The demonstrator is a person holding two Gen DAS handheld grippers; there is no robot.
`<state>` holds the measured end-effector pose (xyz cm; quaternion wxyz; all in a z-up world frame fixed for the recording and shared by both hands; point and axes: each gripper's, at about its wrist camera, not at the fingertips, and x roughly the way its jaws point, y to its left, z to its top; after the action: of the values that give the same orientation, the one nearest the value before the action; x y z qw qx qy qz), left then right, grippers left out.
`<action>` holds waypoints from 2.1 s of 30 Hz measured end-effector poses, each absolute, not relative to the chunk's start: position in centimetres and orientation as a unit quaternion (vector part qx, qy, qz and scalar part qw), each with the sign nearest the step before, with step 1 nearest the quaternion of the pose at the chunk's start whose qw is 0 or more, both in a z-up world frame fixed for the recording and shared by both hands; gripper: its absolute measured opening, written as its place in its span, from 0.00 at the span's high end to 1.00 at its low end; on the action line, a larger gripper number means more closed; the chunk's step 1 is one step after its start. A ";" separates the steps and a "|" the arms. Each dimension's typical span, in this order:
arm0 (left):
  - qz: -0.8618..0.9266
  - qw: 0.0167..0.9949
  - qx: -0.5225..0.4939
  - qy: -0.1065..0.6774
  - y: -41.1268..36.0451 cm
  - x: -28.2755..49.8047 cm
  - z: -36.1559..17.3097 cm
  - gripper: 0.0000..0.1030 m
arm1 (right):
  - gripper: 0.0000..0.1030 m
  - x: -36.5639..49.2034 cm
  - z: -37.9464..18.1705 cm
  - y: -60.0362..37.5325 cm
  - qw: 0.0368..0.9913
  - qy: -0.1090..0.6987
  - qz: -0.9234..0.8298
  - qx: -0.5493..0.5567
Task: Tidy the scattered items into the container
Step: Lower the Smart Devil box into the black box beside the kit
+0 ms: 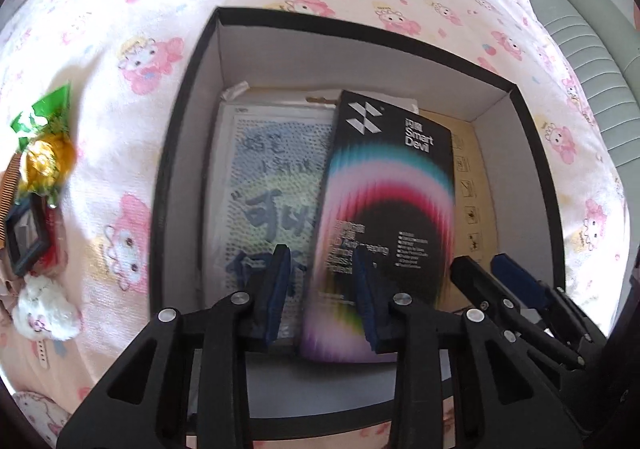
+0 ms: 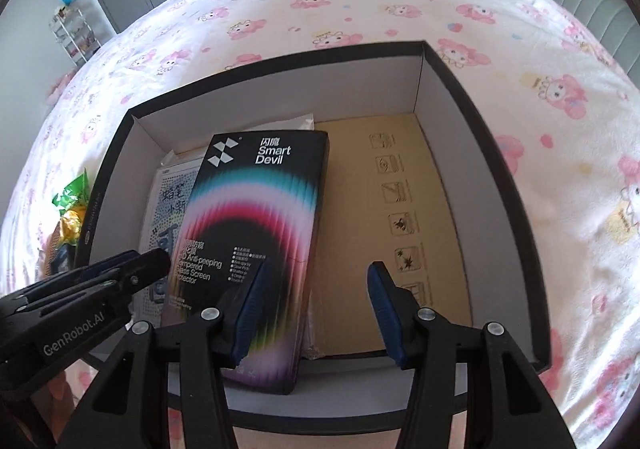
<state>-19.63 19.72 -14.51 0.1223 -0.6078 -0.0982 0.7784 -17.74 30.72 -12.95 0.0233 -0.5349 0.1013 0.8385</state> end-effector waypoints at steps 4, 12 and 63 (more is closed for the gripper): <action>0.769 0.145 -0.613 -0.111 20.5 -19.7 -15.4 0.70 | 0.53 -16.8 -12.4 32.6 0.040 0.131 0.843 -0.520; 0.771 0.161 -0.580 -0.206 18.3 -20.1 -14.7 0.70 | 0.53 -16.6 -12.7 33.3 0.041 0.138 0.842 -0.520; 0.760 0.174 -0.614 -0.122 15.5 -18.1 -15.8 0.68 | 0.53 -17.1 -15.3 27.2 -0.023 0.078 0.807 -0.585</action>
<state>-18.05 15.53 -15.79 0.1738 -0.6139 -0.1221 0.7603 -17.07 27.16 -15.32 -0.0234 -0.5850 0.0777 0.8070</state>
